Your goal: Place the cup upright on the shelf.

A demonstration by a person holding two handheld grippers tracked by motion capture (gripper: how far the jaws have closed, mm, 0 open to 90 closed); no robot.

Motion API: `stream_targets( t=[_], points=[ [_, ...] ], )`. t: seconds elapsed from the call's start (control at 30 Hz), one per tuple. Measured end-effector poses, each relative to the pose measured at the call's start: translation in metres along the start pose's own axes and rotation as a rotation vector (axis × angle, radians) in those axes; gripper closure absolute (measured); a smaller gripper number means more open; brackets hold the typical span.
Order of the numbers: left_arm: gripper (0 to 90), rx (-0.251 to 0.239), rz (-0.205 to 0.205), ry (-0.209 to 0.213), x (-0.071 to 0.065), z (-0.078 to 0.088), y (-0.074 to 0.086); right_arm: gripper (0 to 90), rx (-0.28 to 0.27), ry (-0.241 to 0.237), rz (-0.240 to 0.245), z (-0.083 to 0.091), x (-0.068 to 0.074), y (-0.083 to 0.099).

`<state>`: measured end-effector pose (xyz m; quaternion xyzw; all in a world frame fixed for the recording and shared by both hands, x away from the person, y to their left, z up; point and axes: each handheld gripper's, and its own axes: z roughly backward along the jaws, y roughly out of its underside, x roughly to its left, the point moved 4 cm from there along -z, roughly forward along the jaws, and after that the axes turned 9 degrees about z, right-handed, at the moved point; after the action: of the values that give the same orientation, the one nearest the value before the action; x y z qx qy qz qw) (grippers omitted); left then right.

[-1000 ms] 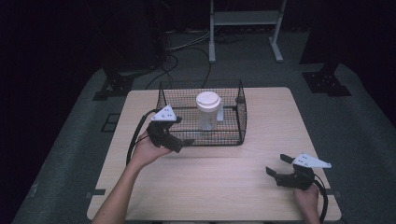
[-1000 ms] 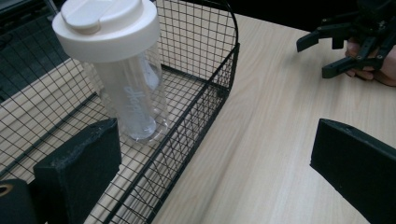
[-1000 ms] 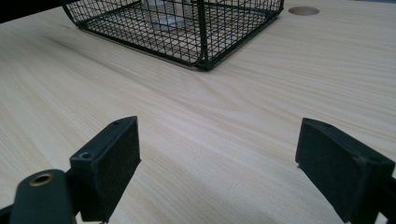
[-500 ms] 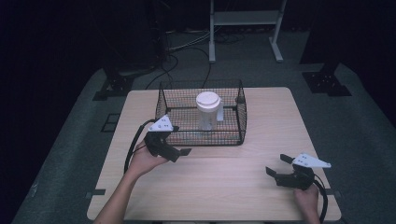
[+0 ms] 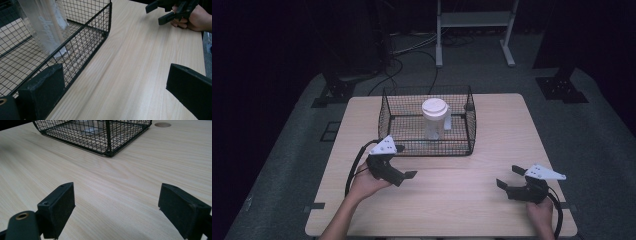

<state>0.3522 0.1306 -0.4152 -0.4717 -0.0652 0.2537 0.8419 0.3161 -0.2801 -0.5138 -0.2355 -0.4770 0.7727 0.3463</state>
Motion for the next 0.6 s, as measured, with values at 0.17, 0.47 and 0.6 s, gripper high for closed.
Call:
stream_targets(
  t=[0.17,0.47,0.6],
  points=[
    [0.9,-0.033,0.004,0.003,-0.006,0.003,0.007,12.9,0.003,0.002,0.001,0.000,0.000,0.000],
    [0.9,-0.068,0.025,-0.009,-0.012,0.008,0.027,12.8,0.004,0.003,0.002,0.000,0.000,0.000],
    [0.9,-0.085,0.035,-0.032,-0.014,0.008,0.043,12.9,0.003,0.002,0.000,0.000,0.000,0.000]
  ],
)
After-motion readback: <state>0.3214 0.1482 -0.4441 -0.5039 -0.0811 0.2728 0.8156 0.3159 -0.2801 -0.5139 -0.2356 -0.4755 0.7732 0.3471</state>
